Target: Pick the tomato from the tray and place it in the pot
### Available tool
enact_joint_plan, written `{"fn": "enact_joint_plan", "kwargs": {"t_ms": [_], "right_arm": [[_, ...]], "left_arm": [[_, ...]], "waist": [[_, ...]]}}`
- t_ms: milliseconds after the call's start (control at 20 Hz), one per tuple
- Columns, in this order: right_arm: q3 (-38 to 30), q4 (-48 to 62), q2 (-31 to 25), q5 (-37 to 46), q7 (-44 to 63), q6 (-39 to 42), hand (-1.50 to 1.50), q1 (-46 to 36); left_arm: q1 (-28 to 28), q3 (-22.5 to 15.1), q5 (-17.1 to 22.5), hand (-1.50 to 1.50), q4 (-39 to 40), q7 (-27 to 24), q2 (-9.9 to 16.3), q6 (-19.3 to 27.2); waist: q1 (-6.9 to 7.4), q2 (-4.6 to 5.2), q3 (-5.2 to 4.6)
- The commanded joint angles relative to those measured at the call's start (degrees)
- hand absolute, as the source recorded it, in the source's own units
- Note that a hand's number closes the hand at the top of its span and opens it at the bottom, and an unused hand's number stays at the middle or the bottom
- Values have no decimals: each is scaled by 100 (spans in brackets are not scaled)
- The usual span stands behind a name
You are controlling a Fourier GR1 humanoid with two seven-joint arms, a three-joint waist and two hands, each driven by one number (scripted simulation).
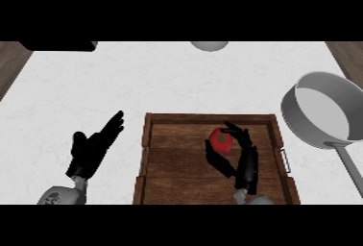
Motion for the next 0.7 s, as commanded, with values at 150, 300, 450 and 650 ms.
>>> {"fn": "enact_joint_plan", "kwargs": {"t_ms": [150, 300, 450, 650], "right_arm": [[-15, 696, 87, -1199, -1429, 108, 150, 3], [312, 776, 88, -1048, -1615, -360, 150, -252], [-335, 320, -1638, -1427, -1663, 1907, 150, 102], [-27, 102, -2301, -1418, -1611, 2772, 150, 89]], "left_arm": [[131, 2, -188, 0, 94, -213, -95, 61], [-133, 114, 32, 0, -102, 258, -67, -98], [-58, 62, -52, 0, -81, 216, -174, 105], [1, 81, -62, 0, -38, 91, -78, 22]], "waist": [[43, 132, 119], [39, 126, 116], [-56, 125, 134], [-35, 119, 139]]}}
